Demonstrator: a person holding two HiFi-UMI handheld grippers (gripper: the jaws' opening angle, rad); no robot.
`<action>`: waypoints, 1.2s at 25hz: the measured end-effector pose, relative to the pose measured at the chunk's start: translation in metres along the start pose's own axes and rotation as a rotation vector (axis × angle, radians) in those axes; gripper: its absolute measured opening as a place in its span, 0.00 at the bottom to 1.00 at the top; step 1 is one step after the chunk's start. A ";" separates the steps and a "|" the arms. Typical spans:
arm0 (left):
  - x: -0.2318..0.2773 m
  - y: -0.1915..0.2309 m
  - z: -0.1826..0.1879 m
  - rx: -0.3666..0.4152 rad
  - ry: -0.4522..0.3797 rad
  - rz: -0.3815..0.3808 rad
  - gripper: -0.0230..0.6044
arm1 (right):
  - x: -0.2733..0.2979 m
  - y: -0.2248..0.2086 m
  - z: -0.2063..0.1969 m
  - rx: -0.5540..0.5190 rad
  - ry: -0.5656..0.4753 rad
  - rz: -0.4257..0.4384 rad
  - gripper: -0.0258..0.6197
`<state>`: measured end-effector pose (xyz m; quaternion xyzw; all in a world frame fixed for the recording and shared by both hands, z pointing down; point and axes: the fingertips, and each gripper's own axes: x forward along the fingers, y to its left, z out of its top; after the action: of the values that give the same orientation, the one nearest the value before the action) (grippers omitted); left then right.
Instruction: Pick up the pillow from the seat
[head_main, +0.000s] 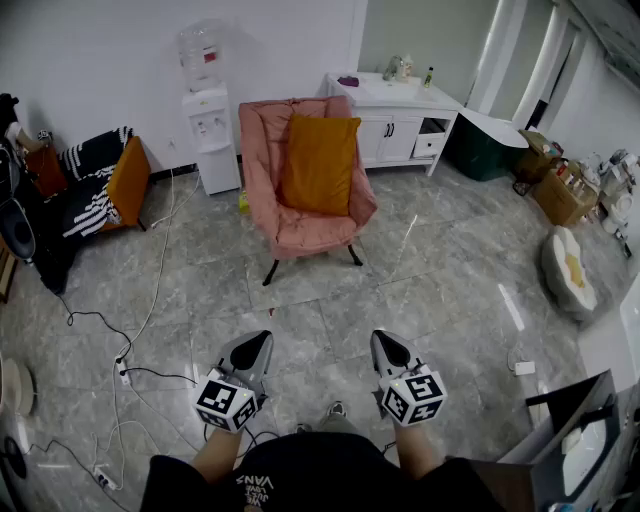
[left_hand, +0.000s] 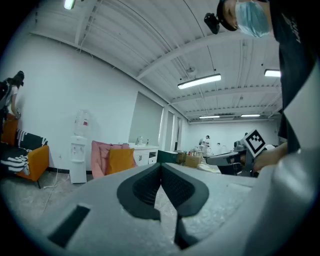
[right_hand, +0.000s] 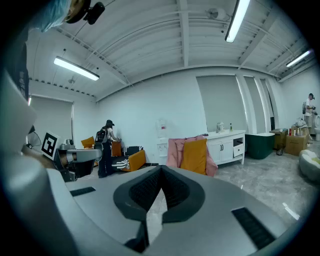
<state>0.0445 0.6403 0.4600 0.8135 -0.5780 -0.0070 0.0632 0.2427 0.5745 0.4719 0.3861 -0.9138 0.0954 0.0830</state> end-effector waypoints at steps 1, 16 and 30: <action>0.001 0.001 0.001 0.000 -0.001 -0.001 0.07 | 0.001 0.000 0.001 -0.001 -0.003 0.000 0.04; 0.047 0.023 -0.018 -0.046 0.042 -0.031 0.43 | 0.035 -0.037 0.004 0.079 -0.044 -0.012 0.37; 0.188 0.075 0.009 -0.020 0.048 0.058 0.44 | 0.145 -0.158 0.034 0.129 -0.024 0.033 0.43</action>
<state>0.0355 0.4381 0.4709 0.7958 -0.5994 0.0089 0.0853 0.2541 0.3583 0.4891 0.3768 -0.9129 0.1506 0.0453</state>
